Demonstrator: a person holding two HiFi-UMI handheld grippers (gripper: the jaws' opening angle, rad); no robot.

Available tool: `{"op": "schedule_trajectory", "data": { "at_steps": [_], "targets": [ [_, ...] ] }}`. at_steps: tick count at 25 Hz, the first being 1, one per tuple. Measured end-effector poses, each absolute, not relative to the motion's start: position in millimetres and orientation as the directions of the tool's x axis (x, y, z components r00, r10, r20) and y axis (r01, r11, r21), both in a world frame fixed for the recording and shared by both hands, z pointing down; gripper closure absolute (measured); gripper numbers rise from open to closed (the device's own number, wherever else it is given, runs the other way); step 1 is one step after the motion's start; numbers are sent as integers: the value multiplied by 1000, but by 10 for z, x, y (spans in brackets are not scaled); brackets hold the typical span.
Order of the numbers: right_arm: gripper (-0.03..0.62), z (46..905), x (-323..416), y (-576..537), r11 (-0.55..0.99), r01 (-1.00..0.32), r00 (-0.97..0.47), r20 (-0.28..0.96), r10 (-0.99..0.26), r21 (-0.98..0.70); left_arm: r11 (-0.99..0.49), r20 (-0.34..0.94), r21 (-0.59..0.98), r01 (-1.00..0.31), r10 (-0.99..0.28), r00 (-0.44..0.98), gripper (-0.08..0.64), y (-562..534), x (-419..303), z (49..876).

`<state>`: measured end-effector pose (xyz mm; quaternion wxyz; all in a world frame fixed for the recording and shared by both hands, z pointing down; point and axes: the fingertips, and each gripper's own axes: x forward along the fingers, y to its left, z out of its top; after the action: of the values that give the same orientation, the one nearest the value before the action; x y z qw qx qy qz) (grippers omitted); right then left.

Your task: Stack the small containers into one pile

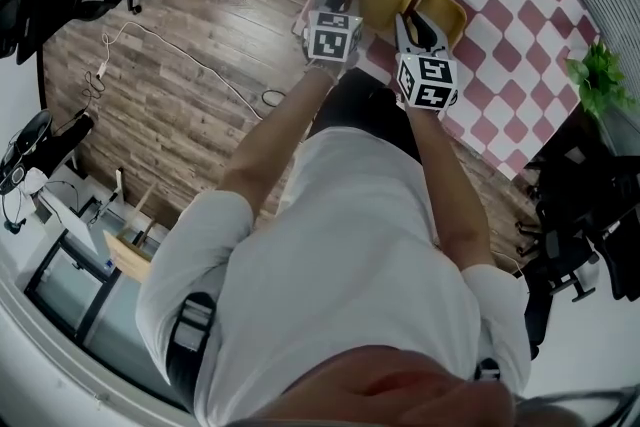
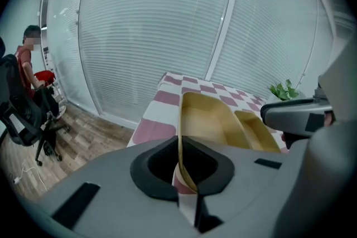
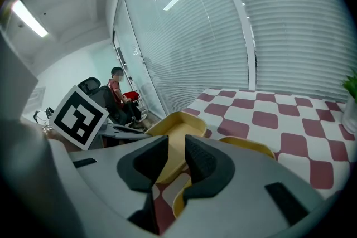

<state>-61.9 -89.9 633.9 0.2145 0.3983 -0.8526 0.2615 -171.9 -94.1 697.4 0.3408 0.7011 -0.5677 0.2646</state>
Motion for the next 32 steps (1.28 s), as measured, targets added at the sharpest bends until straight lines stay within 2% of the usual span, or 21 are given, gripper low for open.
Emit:
{"op": "schedule_trajectory", "data": {
  "at_steps": [17, 32],
  "targets": [
    [469, 5732, -667, -959, 562, -784, -609, 502, -614, -264, -83, 670, 212, -974, -713, 207, 518, -901, -1763, 6077],
    [463, 5761, 387, -881, 381, -894, -445, 544, -711, -235, -255, 636, 311, -915, -660, 400, 518, -956, -631, 5969]
  ]
}}
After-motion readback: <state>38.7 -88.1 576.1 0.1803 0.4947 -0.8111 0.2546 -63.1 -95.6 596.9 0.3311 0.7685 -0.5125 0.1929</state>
